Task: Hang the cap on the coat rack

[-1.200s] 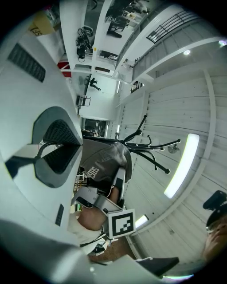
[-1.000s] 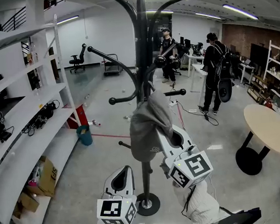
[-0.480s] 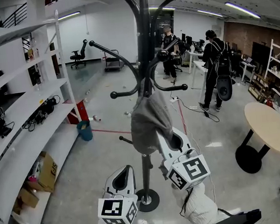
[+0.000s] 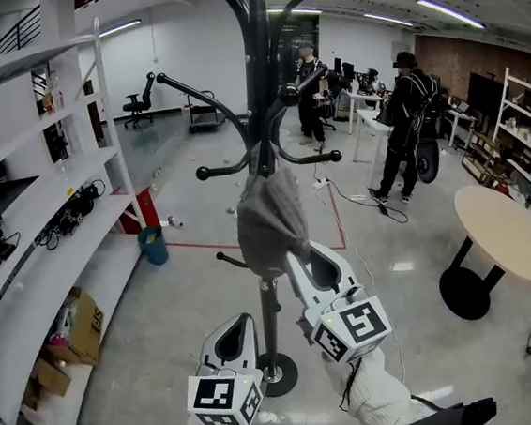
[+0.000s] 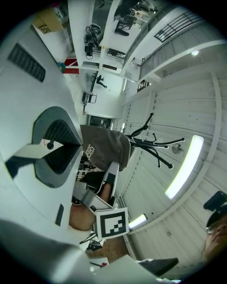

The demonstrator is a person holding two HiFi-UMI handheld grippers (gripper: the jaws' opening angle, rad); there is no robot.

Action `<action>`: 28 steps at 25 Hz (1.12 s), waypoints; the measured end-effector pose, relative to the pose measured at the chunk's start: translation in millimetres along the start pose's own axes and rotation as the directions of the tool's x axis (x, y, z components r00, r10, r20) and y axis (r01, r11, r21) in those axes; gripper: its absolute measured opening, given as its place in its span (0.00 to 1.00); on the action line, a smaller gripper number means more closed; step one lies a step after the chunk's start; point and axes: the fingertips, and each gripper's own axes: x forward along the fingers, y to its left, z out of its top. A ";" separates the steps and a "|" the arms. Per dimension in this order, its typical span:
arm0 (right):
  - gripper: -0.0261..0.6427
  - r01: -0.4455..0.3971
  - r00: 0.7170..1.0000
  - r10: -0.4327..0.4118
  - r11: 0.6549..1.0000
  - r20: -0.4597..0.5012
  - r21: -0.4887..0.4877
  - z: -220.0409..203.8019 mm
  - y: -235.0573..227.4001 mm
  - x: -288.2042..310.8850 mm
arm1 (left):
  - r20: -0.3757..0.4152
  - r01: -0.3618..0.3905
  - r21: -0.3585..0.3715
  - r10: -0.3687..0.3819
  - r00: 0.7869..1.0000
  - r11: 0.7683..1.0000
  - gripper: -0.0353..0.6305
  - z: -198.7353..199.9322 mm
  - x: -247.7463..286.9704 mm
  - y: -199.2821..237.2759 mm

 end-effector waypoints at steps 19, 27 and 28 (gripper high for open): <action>0.16 0.050 0.984 -0.047 0.999 -0.173 0.017 -50.0 4.5 -51.0 | -0.033 0.032 0.000 -0.032 0.999 0.999 0.06 -18.2 -5.8 -28.6; 0.12 0.066 0.956 -0.058 0.998 -0.289 0.019 -86.3 11.7 -80.1 | -0.051 0.029 0.019 -0.028 0.998 0.999 0.06 -32.9 -1.1 -41.1; 0.11 0.063 0.954 -0.053 0.998 -0.295 0.024 -88.2 12.1 -82.7 | -0.053 0.029 0.017 -0.028 0.998 0.999 0.06 -34.6 -0.4 -43.4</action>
